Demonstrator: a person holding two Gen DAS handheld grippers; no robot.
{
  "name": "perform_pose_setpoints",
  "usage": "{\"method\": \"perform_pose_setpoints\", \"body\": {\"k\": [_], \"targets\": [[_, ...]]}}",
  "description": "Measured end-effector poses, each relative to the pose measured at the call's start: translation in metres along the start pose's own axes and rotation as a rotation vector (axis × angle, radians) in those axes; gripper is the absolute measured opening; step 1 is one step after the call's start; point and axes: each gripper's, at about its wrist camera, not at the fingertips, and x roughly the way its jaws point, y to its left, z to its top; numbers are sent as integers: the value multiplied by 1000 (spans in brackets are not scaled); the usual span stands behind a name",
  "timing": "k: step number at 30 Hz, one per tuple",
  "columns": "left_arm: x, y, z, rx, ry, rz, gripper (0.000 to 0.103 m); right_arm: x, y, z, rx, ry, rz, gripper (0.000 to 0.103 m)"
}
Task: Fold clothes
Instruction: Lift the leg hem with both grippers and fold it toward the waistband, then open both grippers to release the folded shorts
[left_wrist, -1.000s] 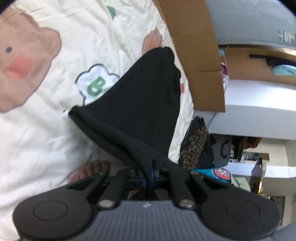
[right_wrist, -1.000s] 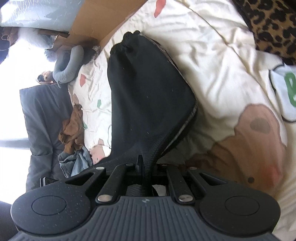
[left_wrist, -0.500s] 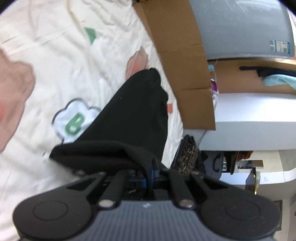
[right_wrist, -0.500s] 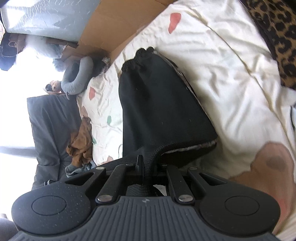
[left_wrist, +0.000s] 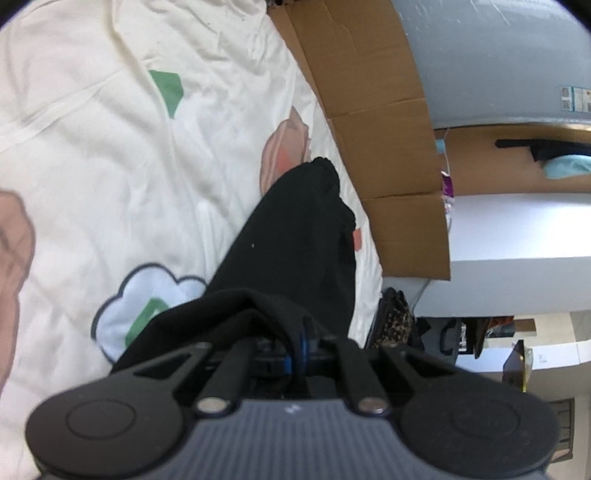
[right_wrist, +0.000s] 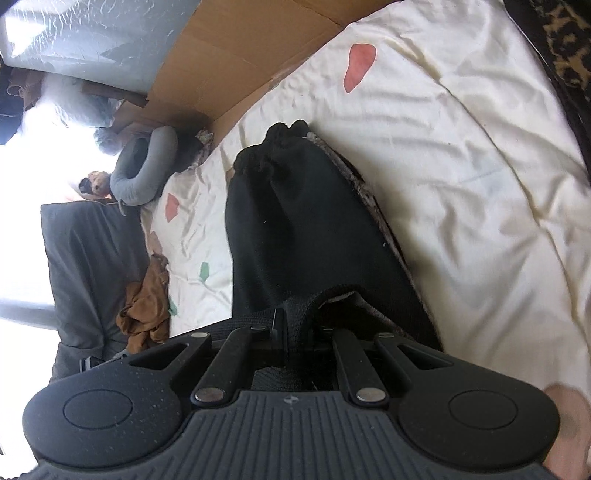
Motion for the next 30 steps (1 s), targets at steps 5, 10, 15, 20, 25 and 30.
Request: {"method": "perform_pose_setpoints", "body": {"k": [5,10,15,20,25,30], "targets": [[15,2,16,21,5,1,5,11,-4,13,-18,1,-14,3],[32,11,31,39,13,23,5,24,-14,23,-2,-19,-17,3],[48,25,38,25,14,71,7,40,-27,29,6,-40,-55,8],[41,16,41,30,-5,89,49,39,-31,31,-6,-76,-94,27],[20,-4,42,108,-31,146,67,8,-29,31,-30,-139,-128,63],[4,-15,38,165,-58,216,90,-22,-19,19,-114,-200,-187,76]]}}
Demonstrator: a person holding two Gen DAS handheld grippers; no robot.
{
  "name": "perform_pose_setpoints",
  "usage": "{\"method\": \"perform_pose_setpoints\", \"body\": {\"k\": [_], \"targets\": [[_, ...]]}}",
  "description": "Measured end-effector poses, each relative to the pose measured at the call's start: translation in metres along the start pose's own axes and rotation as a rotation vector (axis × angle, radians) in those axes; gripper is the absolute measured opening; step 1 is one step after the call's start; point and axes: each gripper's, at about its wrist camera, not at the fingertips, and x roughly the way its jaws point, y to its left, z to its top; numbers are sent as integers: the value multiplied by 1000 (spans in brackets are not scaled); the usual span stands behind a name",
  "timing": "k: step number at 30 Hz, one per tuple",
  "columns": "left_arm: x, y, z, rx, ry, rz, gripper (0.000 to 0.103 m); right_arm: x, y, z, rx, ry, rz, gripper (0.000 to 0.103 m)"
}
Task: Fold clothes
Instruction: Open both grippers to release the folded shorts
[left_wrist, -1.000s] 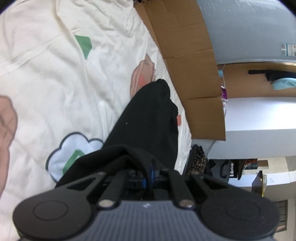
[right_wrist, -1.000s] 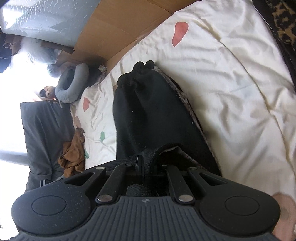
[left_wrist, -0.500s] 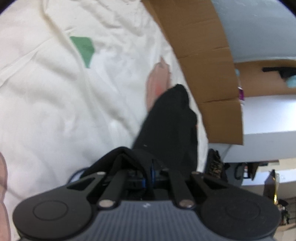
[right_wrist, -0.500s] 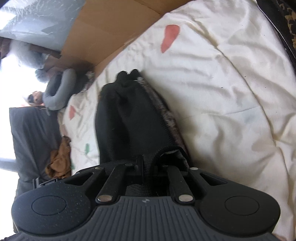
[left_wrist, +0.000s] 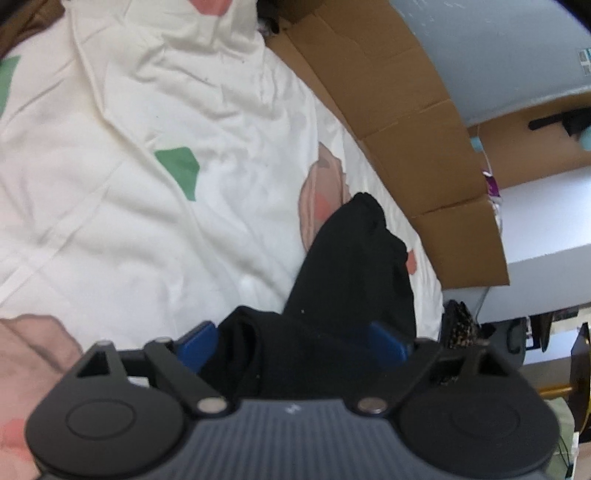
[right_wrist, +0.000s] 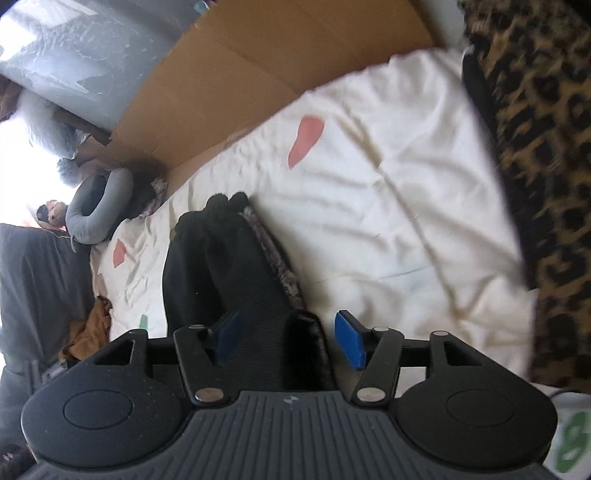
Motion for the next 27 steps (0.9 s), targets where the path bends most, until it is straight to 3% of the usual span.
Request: {"method": "perform_pose_setpoints", "body": {"k": [2,6,11,17,27], "targets": [[-3,-7,-4,59,1,59,90,-9,9,-7,-69,-15,-15,85],[-4,-16,-18,162,14,165,91,-13,24,-26,-171,-6,-49,87],[6,-13,-32,184,37,222,92,-3,28,-46,-179,26,-49,87],[19,-26,-29,267,122,278,90,14,38,-42,-239,46,-30,87],[6,-34,-44,333,26,321,92,-1,44,-53,-291,-5,-62,87]]}}
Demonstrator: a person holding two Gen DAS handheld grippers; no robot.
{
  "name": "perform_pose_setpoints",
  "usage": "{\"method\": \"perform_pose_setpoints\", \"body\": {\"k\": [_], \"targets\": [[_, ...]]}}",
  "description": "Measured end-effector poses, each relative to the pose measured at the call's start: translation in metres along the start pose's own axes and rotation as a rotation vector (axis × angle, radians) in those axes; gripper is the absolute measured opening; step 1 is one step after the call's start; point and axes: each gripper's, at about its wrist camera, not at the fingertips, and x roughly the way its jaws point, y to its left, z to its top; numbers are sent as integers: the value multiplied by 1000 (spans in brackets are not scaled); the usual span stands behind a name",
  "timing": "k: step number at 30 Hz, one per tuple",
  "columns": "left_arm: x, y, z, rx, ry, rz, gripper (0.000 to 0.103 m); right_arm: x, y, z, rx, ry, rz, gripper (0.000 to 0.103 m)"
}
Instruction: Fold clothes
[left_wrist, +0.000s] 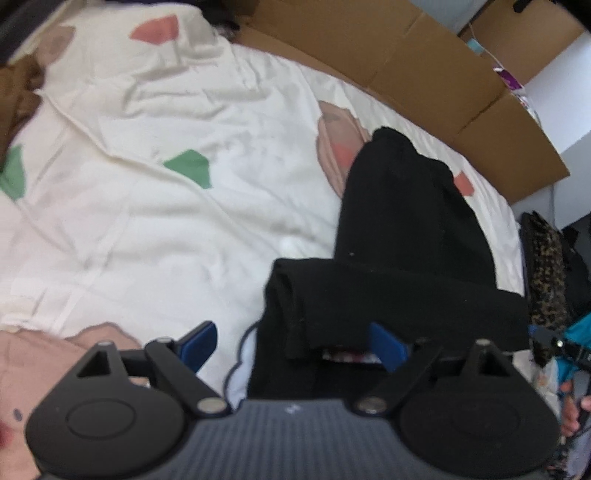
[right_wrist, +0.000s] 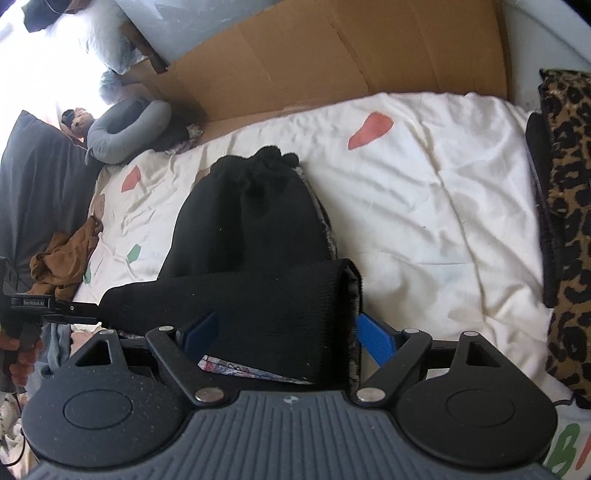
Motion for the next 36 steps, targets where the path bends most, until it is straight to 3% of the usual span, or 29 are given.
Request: {"method": "perform_pose_setpoints", "body": {"k": [7,16,29,36], "targets": [[0,4,-23,13,-34,20,93,-5,4,-22,-38,17,-63,87],[33,6,-41,70,-12,35,93,24,16,-46,-117,89,-181,87],[37,-4,-56,167,-29,54,95,50,28,-36,-150,76,-280,87],[47,-8,-35,175,-48,61,96,51,31,-10,-147,29,-276,87]]}}
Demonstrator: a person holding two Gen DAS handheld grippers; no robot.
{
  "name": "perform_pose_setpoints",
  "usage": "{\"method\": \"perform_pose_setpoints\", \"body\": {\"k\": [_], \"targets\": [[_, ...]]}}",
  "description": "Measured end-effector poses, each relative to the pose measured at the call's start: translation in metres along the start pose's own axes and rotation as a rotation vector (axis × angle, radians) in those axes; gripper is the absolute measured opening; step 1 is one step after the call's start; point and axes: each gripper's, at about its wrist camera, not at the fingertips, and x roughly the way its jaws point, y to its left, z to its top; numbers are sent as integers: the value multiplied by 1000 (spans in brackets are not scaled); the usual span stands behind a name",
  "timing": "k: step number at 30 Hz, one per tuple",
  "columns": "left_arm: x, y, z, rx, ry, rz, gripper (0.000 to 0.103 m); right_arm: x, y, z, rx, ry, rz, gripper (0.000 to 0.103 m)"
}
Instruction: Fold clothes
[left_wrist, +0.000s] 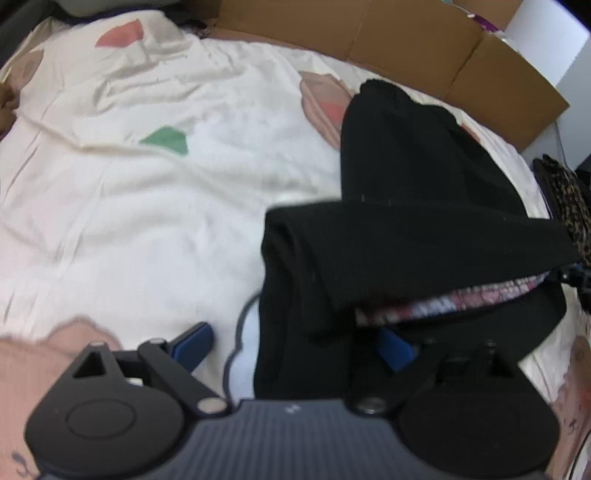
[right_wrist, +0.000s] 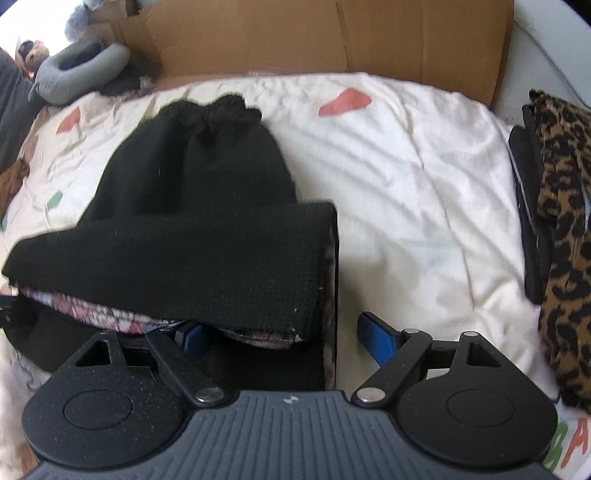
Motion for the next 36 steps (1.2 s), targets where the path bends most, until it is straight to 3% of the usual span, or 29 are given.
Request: {"method": "perform_pose_setpoints", "body": {"k": [14,25,31,36], "targets": [[5,-5,67,37,-84,-43,95,-8,-11,51,-1,-81,57,87],[16,20,94,-57,-96,-25,94,13,-16,87,9,-62,50,87],[4,19,111,-34,-136,-17,94,2,-19,115,69,-119,61,87],[-11,18,113,-2,-155,-17,94,-17,-24,116,89,-166,85,87]]}}
